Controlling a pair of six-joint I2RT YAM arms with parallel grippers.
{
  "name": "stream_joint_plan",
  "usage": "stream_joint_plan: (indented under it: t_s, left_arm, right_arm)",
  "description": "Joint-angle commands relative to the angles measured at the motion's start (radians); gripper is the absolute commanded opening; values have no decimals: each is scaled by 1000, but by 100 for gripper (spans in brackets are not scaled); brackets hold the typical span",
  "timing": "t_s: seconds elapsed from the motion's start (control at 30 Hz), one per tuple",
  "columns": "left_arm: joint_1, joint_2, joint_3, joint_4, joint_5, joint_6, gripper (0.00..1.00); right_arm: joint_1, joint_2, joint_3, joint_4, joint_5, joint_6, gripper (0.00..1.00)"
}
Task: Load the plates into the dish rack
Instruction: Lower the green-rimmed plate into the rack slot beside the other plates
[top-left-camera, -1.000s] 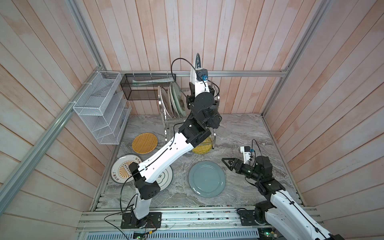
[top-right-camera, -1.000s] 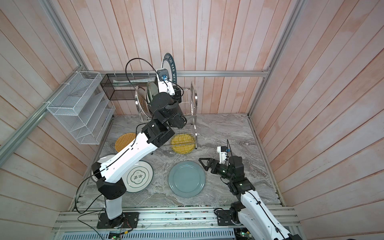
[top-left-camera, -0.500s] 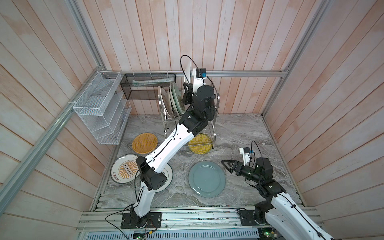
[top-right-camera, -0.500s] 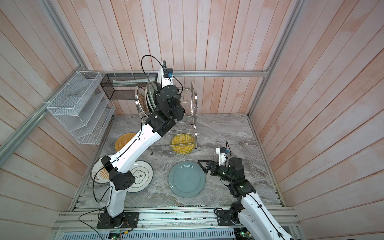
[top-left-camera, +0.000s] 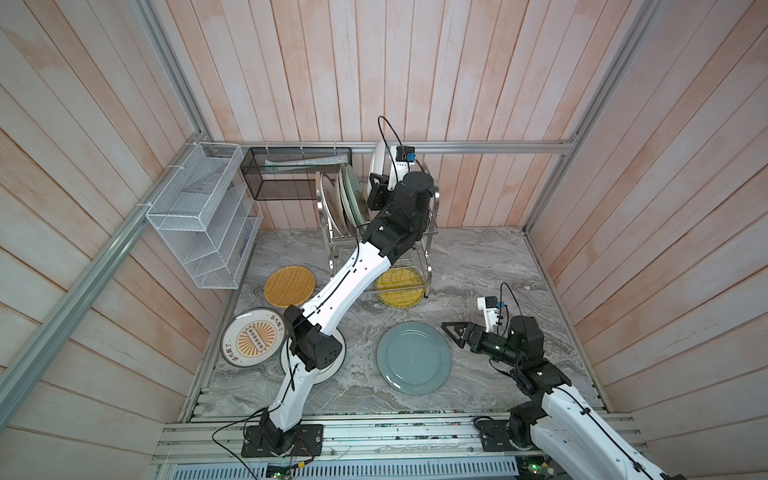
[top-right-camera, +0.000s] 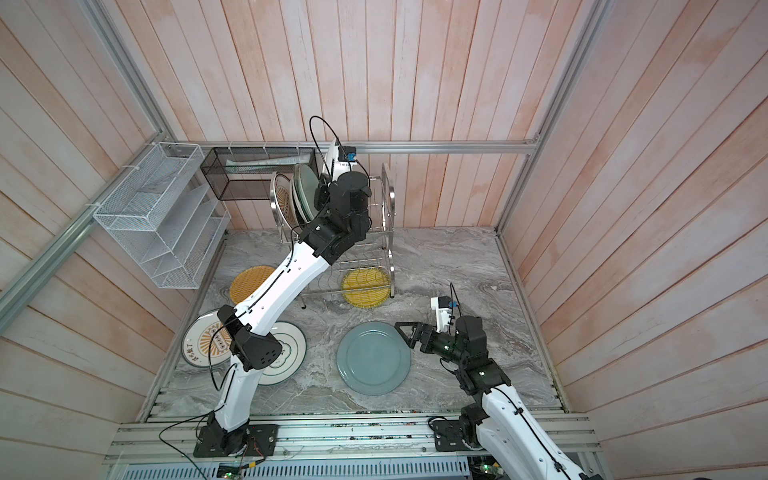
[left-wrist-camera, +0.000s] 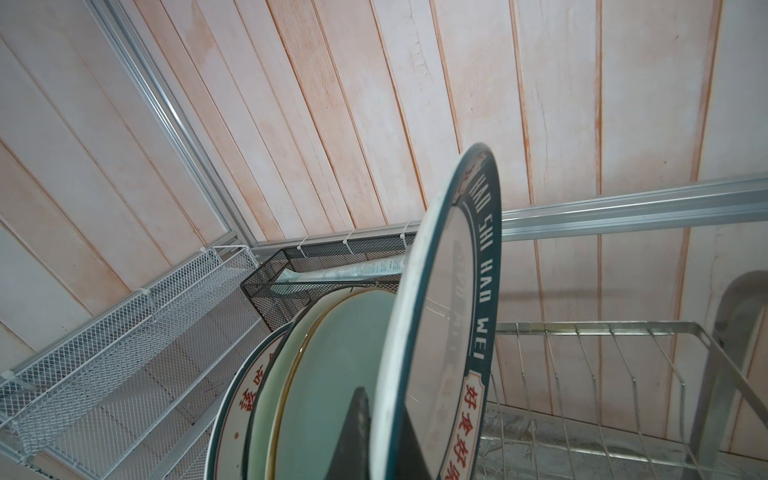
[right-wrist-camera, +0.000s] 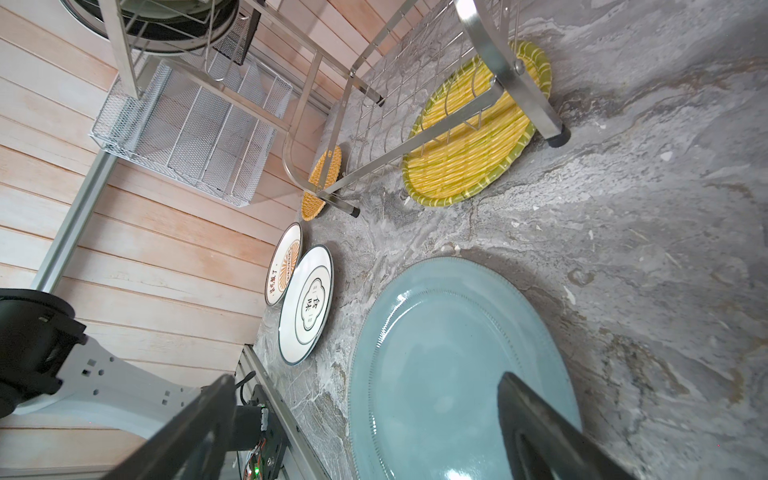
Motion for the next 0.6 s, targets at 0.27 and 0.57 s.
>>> stream_joint_plan:
  t_s: [0.27,0.57]
  left_arm:
    - [34,12,32,-157,30,-215,0]
    - [28,20,41,-233,49,-320,0]
  right_arm:
    - [6,16,-7,18,-5,0,98]
    - [8,28,-7,24,-4,6,98]
